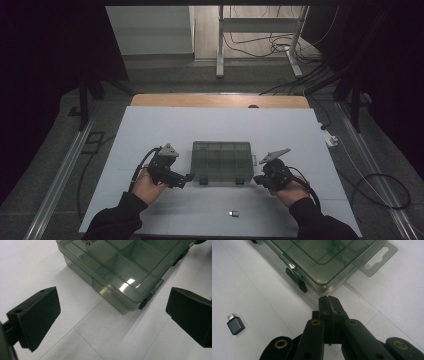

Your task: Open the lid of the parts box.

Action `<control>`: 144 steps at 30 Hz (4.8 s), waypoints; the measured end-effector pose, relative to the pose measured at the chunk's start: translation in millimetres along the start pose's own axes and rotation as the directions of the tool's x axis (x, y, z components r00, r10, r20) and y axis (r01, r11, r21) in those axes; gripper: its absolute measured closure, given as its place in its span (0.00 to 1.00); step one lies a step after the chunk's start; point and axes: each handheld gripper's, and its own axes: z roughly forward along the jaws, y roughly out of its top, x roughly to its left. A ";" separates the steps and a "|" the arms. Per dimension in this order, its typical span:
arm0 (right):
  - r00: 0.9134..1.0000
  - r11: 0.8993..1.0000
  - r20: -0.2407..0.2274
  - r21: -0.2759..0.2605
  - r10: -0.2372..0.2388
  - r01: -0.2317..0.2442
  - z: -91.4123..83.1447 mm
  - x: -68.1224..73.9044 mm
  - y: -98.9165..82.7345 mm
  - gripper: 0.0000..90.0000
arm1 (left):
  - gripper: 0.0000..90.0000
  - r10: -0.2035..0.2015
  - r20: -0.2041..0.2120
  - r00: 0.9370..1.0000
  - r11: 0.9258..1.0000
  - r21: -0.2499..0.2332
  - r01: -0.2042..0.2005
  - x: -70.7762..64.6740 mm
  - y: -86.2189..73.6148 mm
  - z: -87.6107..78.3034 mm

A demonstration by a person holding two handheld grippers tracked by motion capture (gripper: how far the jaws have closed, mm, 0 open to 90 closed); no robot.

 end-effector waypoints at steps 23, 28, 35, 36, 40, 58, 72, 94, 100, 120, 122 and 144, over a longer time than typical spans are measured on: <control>1.000 0.994 -0.013 -0.106 0.021 -0.022 -12.6 3.6 -0.5 0.99 | 0.00 -0.008 0.011 1.000 1.000 -0.010 0.008 1.7 -0.3 -2.7; 0.999 0.988 -0.009 -0.151 0.031 -0.032 -18.5 4.8 0.2 0.99 | 0.00 -0.012 0.024 1.000 1.000 -0.018 0.013 1.7 -0.1 -3.0; 0.999 0.978 -0.013 -0.204 0.041 -0.043 -24.6 4.8 2.3 0.99 | 0.00 -0.009 0.027 1.000 0.999 -0.030 0.010 0.7 0.5 -3.6; 0.999 0.978 -0.013 -0.204 0.041 -0.043 -24.6 4.8 2.3 0.99 | 0.00 -0.009 0.027 1.000 0.999 -0.030 0.010 0.7 0.5 -3.6; 0.999 0.972 -0.018 -0.229 0.049 -0.052 -27.3 4.4 4.7 0.99 | 0.00 -0.008 0.032 0.999 0.999 -0.038 0.010 0.8 0.5 -4.4; 0.998 0.959 -0.013 -0.276 0.065 -0.066 -30.8 1.7 15.5 0.99 | 0.00 0.020 0.044 0.999 0.999 -0.051 -0.018 -1.7 1.8 -6.7; 0.997 0.942 -0.012 -0.325 0.081 -0.081 -35.5 -7.6 31.0 0.99 | 0.00 0.033 0.041 0.999 0.997 -0.064 -0.031 -5.4 3.3 -6.2; 0.997 0.931 -0.003 -0.357 0.078 -0.074 -37.2 -16.4 55.0 0.99 | 0.00 0.076 0.092 0.993 0.995 -0.079 -0.068 -19.8 12.2 5.8; 0.997 0.931 0.005 -0.359 0.077 -0.070 -35.9 -18.7 60.7 0.99 | 0.05 0.074 0.093 0.993 0.995 -0.067 -0.068 -25.9 17.3 15.9; 0.996 0.926 0.015 -0.371 0.085 -0.073 -32.9 -26.7 73.1 0.99 | 0.74 0.088 0.136 0.987 0.995 -0.066 -0.080 -34.5 24.8 32.4; 0.996 0.925 0.018 -0.373 0.083 -0.071 -32.7 -27.0 74.1 0.99 | 0.82 0.089 0.140 0.986 0.995 -0.063 -0.081 -34.6 25.1 33.2; 0.995 0.922 0.042 -0.382 0.092 -0.069 -21.4 -38.6 91.0 0.99 | 0.99 0.102 0.125 0.987 0.995 -0.014 -0.101 -36.8 23.1 47.4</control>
